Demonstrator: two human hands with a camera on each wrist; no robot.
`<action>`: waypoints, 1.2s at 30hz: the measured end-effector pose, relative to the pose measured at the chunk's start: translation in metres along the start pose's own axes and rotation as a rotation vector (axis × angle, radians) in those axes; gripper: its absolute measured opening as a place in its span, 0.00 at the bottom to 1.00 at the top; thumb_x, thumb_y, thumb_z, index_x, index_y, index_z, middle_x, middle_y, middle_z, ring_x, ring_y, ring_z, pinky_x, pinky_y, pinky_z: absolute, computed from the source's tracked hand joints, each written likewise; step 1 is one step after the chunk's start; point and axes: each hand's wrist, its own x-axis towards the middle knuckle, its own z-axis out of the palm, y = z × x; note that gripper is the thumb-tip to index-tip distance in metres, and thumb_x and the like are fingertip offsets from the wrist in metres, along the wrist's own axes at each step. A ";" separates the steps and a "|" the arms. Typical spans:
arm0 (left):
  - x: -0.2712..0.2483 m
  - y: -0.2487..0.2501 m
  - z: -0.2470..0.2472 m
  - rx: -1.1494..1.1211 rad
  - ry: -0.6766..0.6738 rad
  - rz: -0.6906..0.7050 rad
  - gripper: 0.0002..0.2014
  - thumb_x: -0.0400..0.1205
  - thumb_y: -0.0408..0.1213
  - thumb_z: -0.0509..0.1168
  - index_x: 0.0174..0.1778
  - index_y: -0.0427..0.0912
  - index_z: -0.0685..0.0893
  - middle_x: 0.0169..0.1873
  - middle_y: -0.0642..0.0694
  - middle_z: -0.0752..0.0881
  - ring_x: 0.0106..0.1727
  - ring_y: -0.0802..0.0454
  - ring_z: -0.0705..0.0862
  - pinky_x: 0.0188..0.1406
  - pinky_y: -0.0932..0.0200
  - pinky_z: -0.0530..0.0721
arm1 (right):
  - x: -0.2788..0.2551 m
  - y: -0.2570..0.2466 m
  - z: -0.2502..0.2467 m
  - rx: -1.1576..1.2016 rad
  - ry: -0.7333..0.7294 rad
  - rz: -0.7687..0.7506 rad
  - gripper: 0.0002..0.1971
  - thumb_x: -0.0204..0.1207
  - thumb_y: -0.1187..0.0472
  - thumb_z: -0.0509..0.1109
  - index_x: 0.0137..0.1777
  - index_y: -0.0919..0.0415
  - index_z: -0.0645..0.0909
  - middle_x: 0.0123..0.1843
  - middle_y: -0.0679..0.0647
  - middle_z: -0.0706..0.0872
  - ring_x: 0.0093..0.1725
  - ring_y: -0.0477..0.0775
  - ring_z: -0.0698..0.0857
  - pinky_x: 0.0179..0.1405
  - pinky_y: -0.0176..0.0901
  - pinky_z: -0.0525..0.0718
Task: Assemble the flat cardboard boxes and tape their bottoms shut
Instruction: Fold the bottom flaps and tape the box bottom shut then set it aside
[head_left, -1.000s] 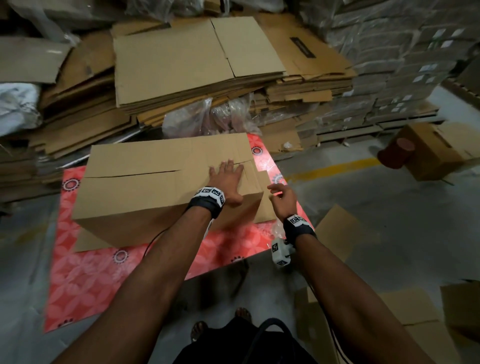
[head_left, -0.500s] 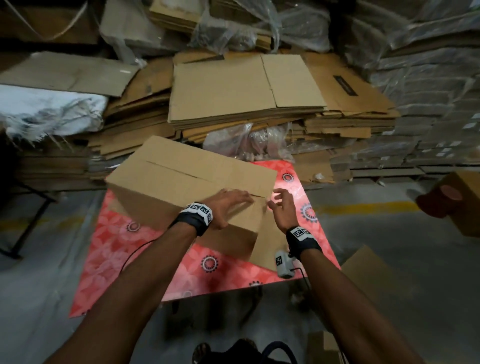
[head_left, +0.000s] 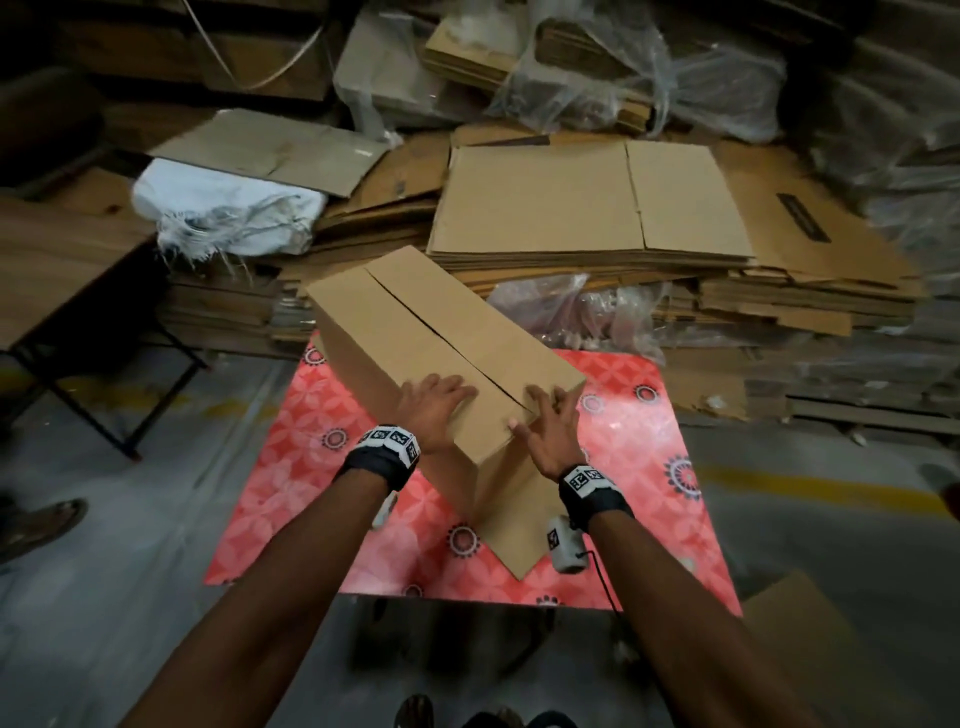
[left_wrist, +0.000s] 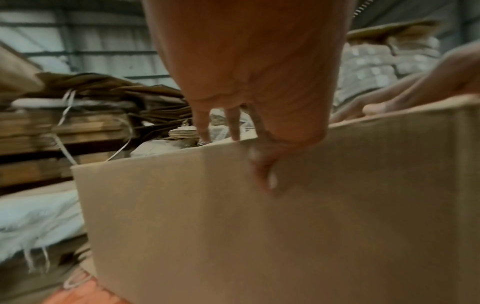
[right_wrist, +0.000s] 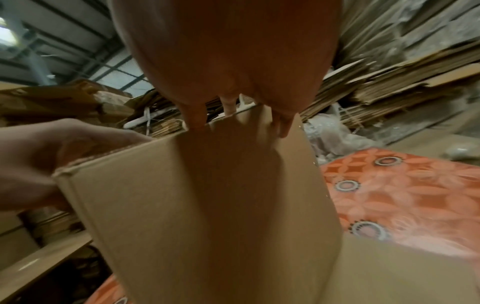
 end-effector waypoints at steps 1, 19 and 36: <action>-0.001 0.004 -0.003 -0.062 -0.011 -0.027 0.41 0.75 0.41 0.68 0.86 0.60 0.62 0.87 0.52 0.61 0.85 0.39 0.61 0.79 0.29 0.63 | 0.000 -0.004 0.003 0.002 -0.002 0.001 0.35 0.79 0.38 0.70 0.83 0.53 0.71 0.84 0.68 0.53 0.87 0.66 0.57 0.85 0.57 0.59; 0.012 0.061 0.010 -0.156 0.022 0.027 0.39 0.79 0.69 0.62 0.85 0.58 0.65 0.90 0.43 0.53 0.91 0.44 0.42 0.83 0.23 0.46 | 0.022 0.026 -0.031 -0.332 -0.026 -0.037 0.27 0.86 0.48 0.60 0.85 0.31 0.66 0.92 0.48 0.56 0.91 0.56 0.50 0.80 0.80 0.59; -0.037 0.022 -0.092 -0.166 0.264 -0.076 0.21 0.69 0.68 0.65 0.31 0.52 0.80 0.33 0.52 0.85 0.39 0.46 0.84 0.44 0.51 0.83 | 0.031 -0.022 0.000 -0.368 0.009 0.137 0.39 0.69 0.35 0.71 0.80 0.47 0.68 0.90 0.59 0.58 0.89 0.67 0.52 0.81 0.81 0.50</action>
